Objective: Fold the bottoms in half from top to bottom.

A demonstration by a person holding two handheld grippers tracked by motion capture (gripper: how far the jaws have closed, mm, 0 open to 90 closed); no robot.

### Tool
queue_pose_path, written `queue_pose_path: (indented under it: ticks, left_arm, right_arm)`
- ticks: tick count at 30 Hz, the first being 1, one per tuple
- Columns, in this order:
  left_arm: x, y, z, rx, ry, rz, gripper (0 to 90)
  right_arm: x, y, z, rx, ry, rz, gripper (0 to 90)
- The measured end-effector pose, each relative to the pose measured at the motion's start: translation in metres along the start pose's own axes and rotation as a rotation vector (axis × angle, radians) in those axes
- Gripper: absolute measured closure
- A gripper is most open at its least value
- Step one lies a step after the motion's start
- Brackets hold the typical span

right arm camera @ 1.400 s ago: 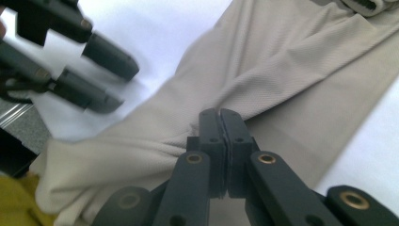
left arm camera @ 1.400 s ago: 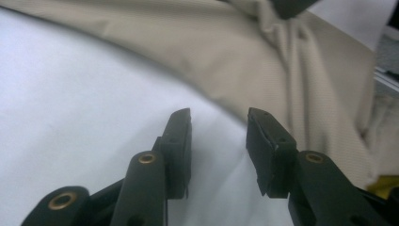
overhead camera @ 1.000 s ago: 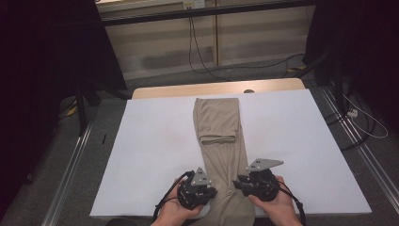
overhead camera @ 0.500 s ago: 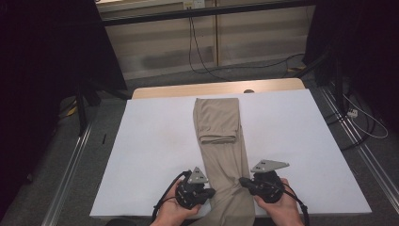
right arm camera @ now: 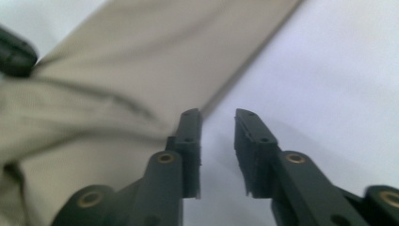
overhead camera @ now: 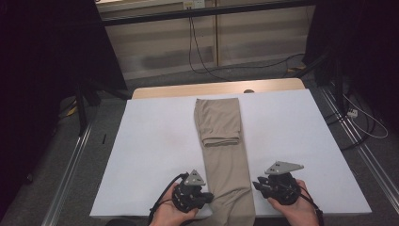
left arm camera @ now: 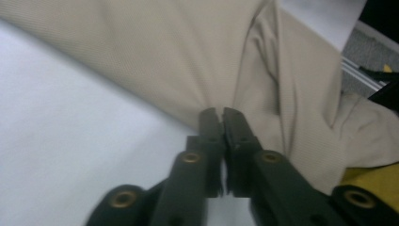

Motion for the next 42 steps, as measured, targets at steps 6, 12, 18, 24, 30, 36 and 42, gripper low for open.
queue_pose_path:
  ticks: [6,12,18,24,30,36,42]
  left_arm:
    - [-0.033,0.012,0.04,-0.092,0.011,-0.114,61.7]
    - [-0.075,-0.004,0.11,-0.238,0.066,-0.186,57.2]
    - [-0.093,-0.024,0.146,-0.272,0.087,-0.167,42.7]
    - [-0.098,-0.038,0.161,-0.235,0.089,-0.168,45.2]
    - [-0.098,-0.035,0.153,-0.24,0.077,-0.168,76.7]
    - [-0.095,-0.034,0.146,-0.184,0.015,-0.155,58.6]
    - [-0.096,-0.04,0.148,-0.239,0.017,-0.14,67.7]
  right_arm:
    - [-0.054,-0.016,-0.023,-0.04,0.043,-0.098,56.9]
    - [-0.099,-0.053,-0.054,-0.003,0.041,-0.133,49.3]
    - [-0.123,-0.083,-0.07,-0.025,0.04,-0.143,43.3]
    - [-0.127,-0.103,-0.064,-0.059,0.109,-0.109,44.8]
    - [-0.122,-0.102,-0.062,-0.061,0.148,-0.096,47.0]
    - [-0.11,-0.105,-0.063,-0.025,0.198,-0.066,48.8]
    - [-0.111,-0.106,-0.064,-0.01,0.197,-0.071,58.3]
Point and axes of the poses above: each handheld gripper's, and its own axes: y roughly backward along the jaws, x roughly out of its underside, z roughly to its left, the point moved 6 cm from there along -y, roughly forward along the jaws, and after that the axes turned 7 degrees about z, right-handed, at the moved point
